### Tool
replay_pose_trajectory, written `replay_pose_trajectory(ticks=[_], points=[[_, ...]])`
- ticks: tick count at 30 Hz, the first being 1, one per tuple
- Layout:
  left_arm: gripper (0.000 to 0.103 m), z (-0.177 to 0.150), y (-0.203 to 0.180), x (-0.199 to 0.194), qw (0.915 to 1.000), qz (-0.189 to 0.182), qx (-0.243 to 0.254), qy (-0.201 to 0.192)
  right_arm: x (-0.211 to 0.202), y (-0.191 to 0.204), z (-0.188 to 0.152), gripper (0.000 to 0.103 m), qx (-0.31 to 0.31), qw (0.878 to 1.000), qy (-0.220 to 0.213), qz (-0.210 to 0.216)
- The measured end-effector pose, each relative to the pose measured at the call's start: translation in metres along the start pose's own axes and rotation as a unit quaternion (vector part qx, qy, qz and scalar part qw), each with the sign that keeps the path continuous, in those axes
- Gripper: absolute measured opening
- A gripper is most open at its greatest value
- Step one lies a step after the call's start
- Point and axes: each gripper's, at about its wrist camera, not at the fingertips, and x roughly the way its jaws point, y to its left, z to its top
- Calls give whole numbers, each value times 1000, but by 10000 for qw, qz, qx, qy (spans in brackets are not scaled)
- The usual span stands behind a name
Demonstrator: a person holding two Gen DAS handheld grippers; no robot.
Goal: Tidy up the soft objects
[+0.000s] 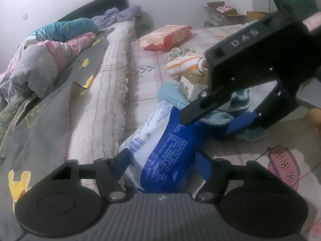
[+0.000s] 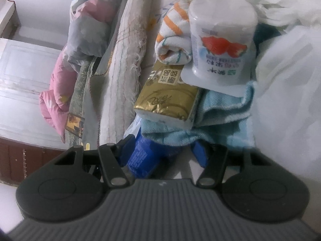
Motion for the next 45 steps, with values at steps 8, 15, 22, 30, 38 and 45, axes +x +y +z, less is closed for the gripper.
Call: replay_pose_trajectory(ticks=[8,15,22,30,38,45], points=[[50,-3,21,-18,9952,-529,-817,106,-19,-9,0,60,143,9996,-233,86],[45,-11,29,-29,9875,-856,-1308,188,-22,-9,-8,61,111,9996,-255,40],[36,-23,41,-35,9667,-1529,-2027,321,-17,-14,-17,66,335,9989,190,265],[44,-24,39,-36,9646,-1632,-2046,318,-5,-12,-29,74,329,9975,543,300],[72,-15,9,-37,9840,-1304,-1181,286,-11,-10,-32,74,415,9961,570,526],[70,-16,-8,-35,9954,-804,-431,288,-15,-10,-32,74,480,9945,579,730]])
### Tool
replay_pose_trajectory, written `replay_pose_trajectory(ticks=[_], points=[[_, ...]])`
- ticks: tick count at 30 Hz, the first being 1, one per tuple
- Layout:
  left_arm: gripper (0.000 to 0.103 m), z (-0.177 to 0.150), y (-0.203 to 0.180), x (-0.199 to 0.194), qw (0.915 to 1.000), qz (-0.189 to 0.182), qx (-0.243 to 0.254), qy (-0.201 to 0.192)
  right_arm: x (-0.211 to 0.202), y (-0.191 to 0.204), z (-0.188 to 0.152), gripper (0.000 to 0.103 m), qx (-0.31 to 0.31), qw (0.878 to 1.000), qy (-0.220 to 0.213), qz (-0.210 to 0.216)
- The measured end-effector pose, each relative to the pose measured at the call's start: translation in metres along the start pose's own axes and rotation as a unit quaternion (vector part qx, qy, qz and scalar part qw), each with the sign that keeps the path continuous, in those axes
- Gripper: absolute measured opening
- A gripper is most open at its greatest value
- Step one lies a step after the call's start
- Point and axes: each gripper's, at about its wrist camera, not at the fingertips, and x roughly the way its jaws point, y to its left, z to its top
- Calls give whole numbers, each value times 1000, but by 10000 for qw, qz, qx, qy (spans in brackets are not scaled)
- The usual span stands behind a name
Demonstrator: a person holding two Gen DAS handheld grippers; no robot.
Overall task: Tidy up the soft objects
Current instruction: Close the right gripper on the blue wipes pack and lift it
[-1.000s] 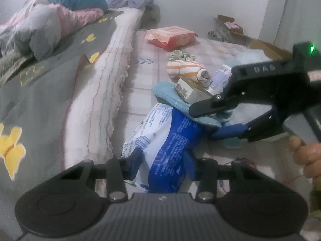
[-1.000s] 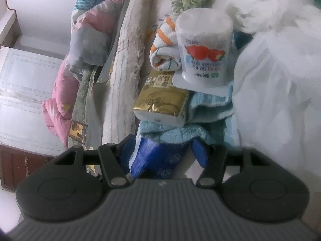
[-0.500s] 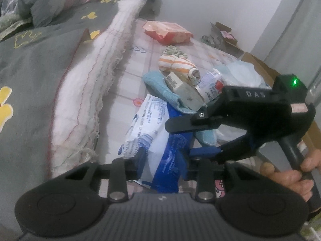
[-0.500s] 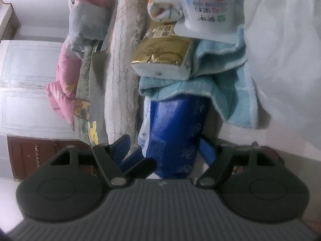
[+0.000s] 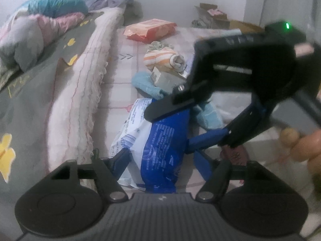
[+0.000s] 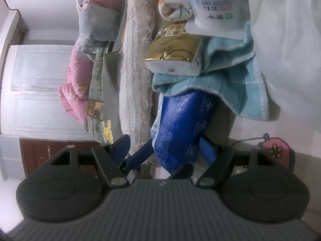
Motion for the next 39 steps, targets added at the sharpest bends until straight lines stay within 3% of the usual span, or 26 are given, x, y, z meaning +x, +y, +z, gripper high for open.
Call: replay_pose_trajectory(ticks=[5,10,14,16,19,22,24,26,29,30,31,33,36,39], points=[[54,-3,-15,9,9963,525,681,4,-1,-1,1,73,128,9989,89,433],[48,-2,-10,9,9972,503,539,-78,-6,6,5,73,3,9987,-18,510],[42,1,5,4,9997,224,59,-111,-17,6,8,73,-3,9986,-196,499],[41,4,19,1,9993,-87,-353,-102,-28,5,8,73,-7,9982,-369,477],[41,5,39,-3,9914,-712,-1100,-63,-45,5,11,73,-16,9970,-633,453],[41,-1,51,-5,9753,-1341,-1754,10,-58,4,11,73,-38,9957,-831,418],[41,-6,60,-2,9588,-1776,-2215,83,-62,1,11,73,4,9950,-897,439],[40,-12,70,4,9364,-2200,-2730,171,-64,-2,12,73,39,9945,-942,463],[36,-27,87,18,8875,-2903,-3562,344,-66,-5,12,73,74,9941,-982,463],[35,-31,90,21,8771,-3011,-3726,348,-66,-6,13,73,85,9940,-988,452],[35,-34,91,22,8733,-3047,-3786,330,-67,-7,13,73,102,9940,-989,457],[35,-35,90,20,8752,-3006,-3779,277,-67,-8,13,73,121,9940,-980,479],[36,-31,85,17,8907,-2818,-3560,221,-67,-11,11,73,112,9944,-997,344],[36,-27,82,16,9001,-2714,-3401,219,-62,-12,8,73,70,9951,-980,110]])
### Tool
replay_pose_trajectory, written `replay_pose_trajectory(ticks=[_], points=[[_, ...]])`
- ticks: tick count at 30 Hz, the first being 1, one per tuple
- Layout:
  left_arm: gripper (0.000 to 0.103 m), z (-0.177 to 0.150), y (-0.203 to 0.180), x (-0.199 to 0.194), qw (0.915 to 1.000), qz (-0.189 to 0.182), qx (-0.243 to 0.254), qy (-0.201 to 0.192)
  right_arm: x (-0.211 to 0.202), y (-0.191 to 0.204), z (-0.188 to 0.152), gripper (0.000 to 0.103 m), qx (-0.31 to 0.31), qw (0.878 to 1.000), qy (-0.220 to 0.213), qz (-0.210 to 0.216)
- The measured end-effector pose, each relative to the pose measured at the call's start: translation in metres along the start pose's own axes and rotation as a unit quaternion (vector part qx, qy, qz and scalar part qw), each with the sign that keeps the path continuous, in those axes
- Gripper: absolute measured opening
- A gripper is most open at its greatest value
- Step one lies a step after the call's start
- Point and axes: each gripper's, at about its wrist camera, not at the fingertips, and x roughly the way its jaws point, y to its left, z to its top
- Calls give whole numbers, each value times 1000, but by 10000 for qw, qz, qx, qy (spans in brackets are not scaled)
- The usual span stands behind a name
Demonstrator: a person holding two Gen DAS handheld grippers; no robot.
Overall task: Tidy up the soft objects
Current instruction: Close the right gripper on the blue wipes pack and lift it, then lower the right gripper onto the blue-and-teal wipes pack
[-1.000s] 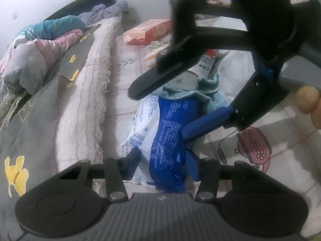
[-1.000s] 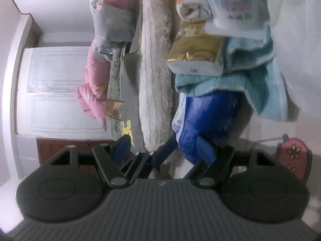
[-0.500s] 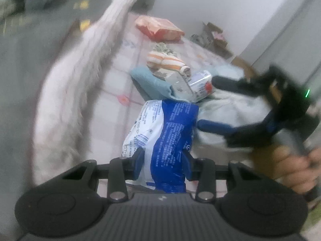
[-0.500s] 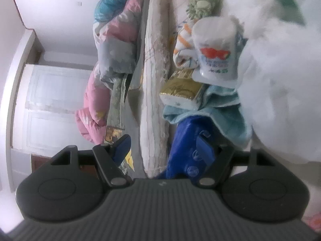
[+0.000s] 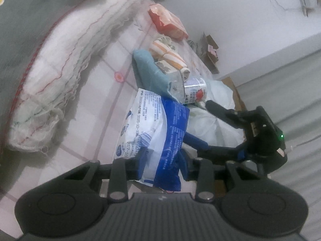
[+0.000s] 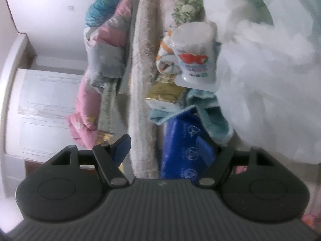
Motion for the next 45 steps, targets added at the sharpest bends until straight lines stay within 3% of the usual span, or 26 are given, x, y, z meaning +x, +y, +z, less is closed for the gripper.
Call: replay_pose_trajectory(ticks=[7,14,15,16,17,20,24,30,35,40,45], points=[[36,-2,-2,0,9998,94,160,-19,11,-8,-9,73,86,9995,179,-235],[35,-4,-5,3,9995,129,280,29,32,-18,-17,73,316,9980,514,-183],[34,-4,-7,3,9992,183,342,21,36,-20,-18,71,339,9978,541,-174],[33,-5,-9,2,9988,245,431,-9,38,-20,-19,62,344,9977,542,-227],[34,-5,-13,0,9980,306,544,-41,39,-19,-20,48,267,9976,520,-365],[38,-7,-20,-6,9968,289,739,-72,38,-12,-21,37,75,9974,535,-484],[41,-11,-27,-15,9949,208,974,-155,30,13,-20,32,-436,9945,514,-797],[41,-17,-28,-12,9942,67,1059,-179,12,50,-14,31,-1019,9809,546,-1565],[41,-21,-30,7,9941,-45,1078,-86,10,82,-18,32,-1571,9601,552,-2248],[40,-26,-34,19,9908,159,1341,1,23,94,-25,37,-1741,9523,663,-2415],[40,-31,-22,17,9898,426,1361,44,25,96,-31,40,-1641,9584,785,-2199]])
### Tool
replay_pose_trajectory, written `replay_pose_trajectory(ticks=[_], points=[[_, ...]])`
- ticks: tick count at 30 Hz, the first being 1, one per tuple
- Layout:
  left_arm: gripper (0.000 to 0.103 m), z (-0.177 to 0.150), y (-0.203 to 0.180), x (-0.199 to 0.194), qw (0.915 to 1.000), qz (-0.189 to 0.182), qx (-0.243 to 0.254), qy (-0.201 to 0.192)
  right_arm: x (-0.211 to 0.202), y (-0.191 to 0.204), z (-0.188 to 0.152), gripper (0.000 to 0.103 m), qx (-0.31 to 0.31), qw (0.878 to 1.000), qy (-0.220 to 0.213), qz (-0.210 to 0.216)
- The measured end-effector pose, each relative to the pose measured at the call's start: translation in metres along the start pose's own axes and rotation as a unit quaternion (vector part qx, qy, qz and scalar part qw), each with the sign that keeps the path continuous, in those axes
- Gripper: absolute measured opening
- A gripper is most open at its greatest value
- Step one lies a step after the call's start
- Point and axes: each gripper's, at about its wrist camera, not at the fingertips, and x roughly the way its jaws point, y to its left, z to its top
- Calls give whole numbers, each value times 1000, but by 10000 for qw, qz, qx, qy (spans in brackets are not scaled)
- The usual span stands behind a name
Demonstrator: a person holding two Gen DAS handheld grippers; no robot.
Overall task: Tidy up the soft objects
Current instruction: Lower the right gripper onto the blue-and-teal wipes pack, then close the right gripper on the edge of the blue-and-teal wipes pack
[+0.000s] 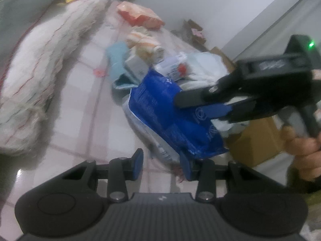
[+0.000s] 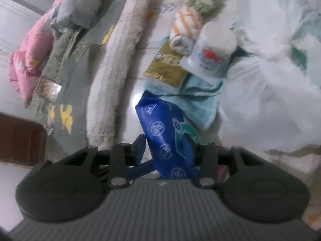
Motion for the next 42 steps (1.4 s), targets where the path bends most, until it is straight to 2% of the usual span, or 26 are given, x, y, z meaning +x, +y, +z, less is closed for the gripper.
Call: replay_pose_trajectory(ticks=[4,9,14,16,19,22,24,27,33,39,42], points=[[40,-5,6,1,9997,244,1,98,3,9,-2,40,13,9991,163,396],[41,-11,11,-10,9989,444,52,118,17,16,-2,39,31,9979,354,547],[47,-16,18,-29,9976,692,63,33,29,8,-3,40,228,9958,485,736],[50,-17,19,-38,9973,735,34,-10,27,4,-3,40,247,9953,414,835],[55,-15,20,-45,9978,659,-51,-69,12,-1,1,41,77,9978,41,655],[57,-15,16,-47,9992,355,-177,-54,1,-14,6,43,51,9988,-262,412],[60,-14,10,-43,9998,138,-171,7,-1,-24,10,43,127,9988,-379,278],[63,-14,-1,-37,9999,41,-64,84,6,-38,13,43,258,9985,-441,189],[70,-13,-7,-30,9997,225,-42,78,28,-44,8,46,439,9985,-125,302],[72,-12,4,-36,9991,369,-211,34,34,-46,-13,49,705,9935,484,754],[72,-8,7,-34,9987,467,-223,22,31,-42,-17,49,575,9946,420,749]])
